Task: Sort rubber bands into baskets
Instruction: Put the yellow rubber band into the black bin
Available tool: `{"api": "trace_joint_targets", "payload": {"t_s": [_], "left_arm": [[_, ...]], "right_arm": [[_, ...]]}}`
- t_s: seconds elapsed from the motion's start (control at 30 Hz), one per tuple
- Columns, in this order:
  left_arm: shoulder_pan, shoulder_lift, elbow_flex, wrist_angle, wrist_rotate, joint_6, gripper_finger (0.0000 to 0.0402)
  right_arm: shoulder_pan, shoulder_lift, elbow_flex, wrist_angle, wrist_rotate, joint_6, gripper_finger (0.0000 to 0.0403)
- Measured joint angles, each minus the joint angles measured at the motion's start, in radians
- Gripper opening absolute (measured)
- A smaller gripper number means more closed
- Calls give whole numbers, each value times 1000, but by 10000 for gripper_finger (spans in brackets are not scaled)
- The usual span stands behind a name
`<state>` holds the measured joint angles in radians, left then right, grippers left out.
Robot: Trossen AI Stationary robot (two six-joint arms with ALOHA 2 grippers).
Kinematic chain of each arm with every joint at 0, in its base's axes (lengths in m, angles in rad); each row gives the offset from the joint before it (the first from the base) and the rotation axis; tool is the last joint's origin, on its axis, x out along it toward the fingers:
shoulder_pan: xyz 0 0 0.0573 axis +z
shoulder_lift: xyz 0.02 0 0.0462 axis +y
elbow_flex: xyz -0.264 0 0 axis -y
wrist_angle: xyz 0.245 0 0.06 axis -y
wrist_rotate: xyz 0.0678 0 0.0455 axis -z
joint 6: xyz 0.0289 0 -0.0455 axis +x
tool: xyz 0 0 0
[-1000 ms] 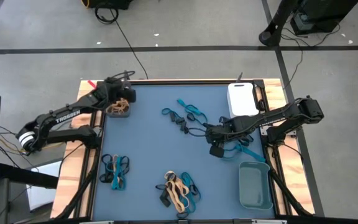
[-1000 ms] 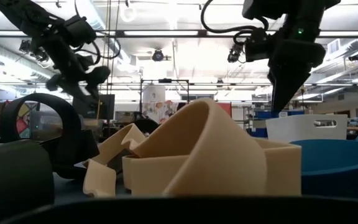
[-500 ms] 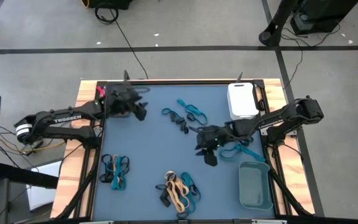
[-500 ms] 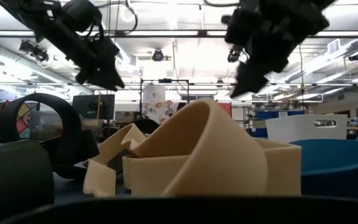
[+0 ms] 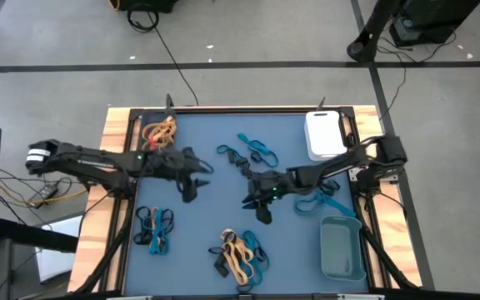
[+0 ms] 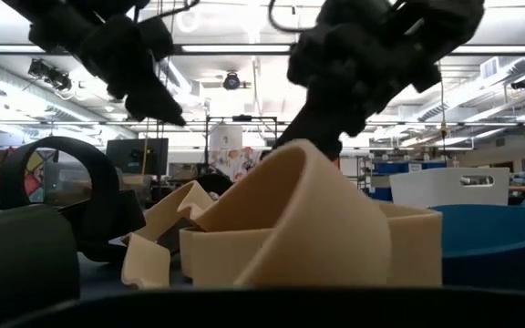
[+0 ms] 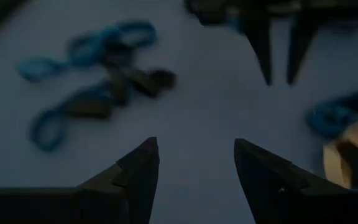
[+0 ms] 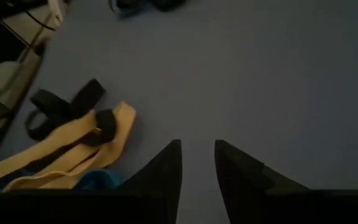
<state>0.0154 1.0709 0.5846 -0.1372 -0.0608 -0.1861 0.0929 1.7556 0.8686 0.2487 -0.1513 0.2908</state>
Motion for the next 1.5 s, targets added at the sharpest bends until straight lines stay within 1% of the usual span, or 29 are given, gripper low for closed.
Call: {"api": "trace_joint_targets", "payload": {"t_s": [0.1, 0.23, 0.33, 0.47, 0.67, 0.87, 1.0, 1.1, 1.17, 1.27, 1.37, 1.43, 1.47, 1.5], "left_arm": [[-54, 90, -1, 74, 0, -36, 211], [-138, 231, -1, 231, -1, -77, 211], [-200, 321, 0, 355, 0, -77, 211], [-264, 409, 0, 449, 0, -76, 211], [-325, 512, 0, 560, 0, -76, 211], [-365, 620, 0, 716, 32, -89, 211], [-383, 681, 1, 749, 24, -132, 211], [-389, 728, 0, 751, -4, -140, 203], [-390, 746, 2, 762, -19, -148, 189], [-389, 758, 3, 774, -28, -155, 151], [-388, 759, 3, 785, -29, -154, 91], [-388, 753, 2, 781, -26, -150, 41], [-389, 747, 2, 771, -25, -150, 22], [-388, 736, 2, 753, -25, -154, 13]], "right_arm": [[0, 44, 23, 0, -6, 29, 107], [0, 60, 27, -14, -3, 77, 107], [8, 52, 27, -51, 26, 114, 107], [30, 40, 27, -90, 66, 133, 107], [45, 39, 27, -94, 89, 137, 107], [44, 39, 27, -105, 110, 137, 107], [45, 39, 27, -104, 133, 137, 107], [45, 39, 27, -100, 135, 135, 107], [45, 39, 27, -101, 136, 128, 107], [39, 39, 27, -100, 135, 109, 107], [30, 39, 27, -104, 133, 94, 107], [24, 39, 27, -107, 133, 91, 107], [22, 39, 27, -108, 133, 88, 106], [21, 39, 27, -109, 133, 83, 105]]}}
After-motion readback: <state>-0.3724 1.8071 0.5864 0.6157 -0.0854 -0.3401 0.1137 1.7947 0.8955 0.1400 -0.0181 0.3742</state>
